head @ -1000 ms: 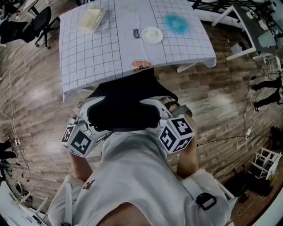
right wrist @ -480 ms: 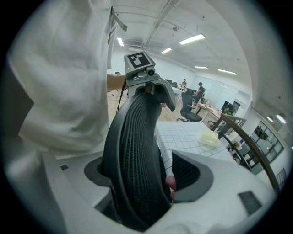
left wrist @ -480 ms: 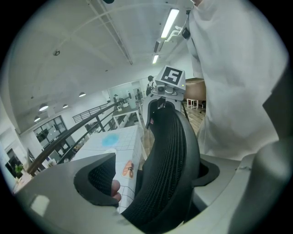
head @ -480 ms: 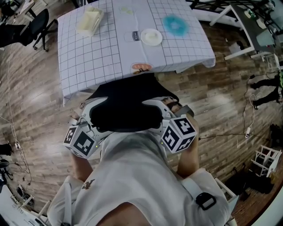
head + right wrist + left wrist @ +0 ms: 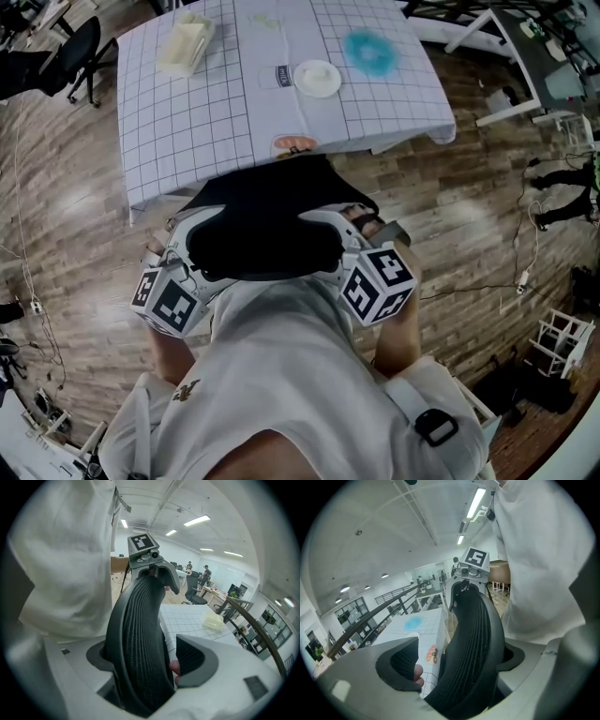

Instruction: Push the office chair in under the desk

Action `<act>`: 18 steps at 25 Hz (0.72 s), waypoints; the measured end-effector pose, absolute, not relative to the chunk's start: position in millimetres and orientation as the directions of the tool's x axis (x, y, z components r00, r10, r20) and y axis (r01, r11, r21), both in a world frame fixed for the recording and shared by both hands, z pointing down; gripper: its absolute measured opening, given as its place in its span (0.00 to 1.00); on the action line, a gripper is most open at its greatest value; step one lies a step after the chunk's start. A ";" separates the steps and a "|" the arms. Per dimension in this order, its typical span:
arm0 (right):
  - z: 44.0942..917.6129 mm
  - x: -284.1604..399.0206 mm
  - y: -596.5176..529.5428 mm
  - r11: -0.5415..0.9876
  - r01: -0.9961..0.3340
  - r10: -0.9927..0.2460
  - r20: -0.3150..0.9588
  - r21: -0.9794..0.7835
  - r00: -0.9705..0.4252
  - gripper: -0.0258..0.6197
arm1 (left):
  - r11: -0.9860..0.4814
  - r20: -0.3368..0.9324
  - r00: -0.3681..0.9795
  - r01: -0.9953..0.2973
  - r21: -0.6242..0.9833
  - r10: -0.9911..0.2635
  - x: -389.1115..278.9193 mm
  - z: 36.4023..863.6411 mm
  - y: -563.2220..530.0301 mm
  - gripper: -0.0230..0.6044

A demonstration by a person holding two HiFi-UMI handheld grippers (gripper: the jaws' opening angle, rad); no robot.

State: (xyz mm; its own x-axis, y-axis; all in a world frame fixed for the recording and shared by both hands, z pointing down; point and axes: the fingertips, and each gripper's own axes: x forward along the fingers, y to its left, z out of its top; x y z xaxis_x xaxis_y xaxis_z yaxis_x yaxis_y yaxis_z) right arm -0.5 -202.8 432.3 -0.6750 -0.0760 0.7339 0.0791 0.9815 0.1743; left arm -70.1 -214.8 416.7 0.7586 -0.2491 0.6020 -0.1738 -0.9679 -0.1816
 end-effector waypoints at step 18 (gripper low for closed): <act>432.3 28.2 -224.1 0.977 0.140 -0.022 0.724 0.163 -0.689 0.57 | -0.963 0.608 0.746 -0.216 -0.164 -0.271 -40.4 419.2 -234.2 0.78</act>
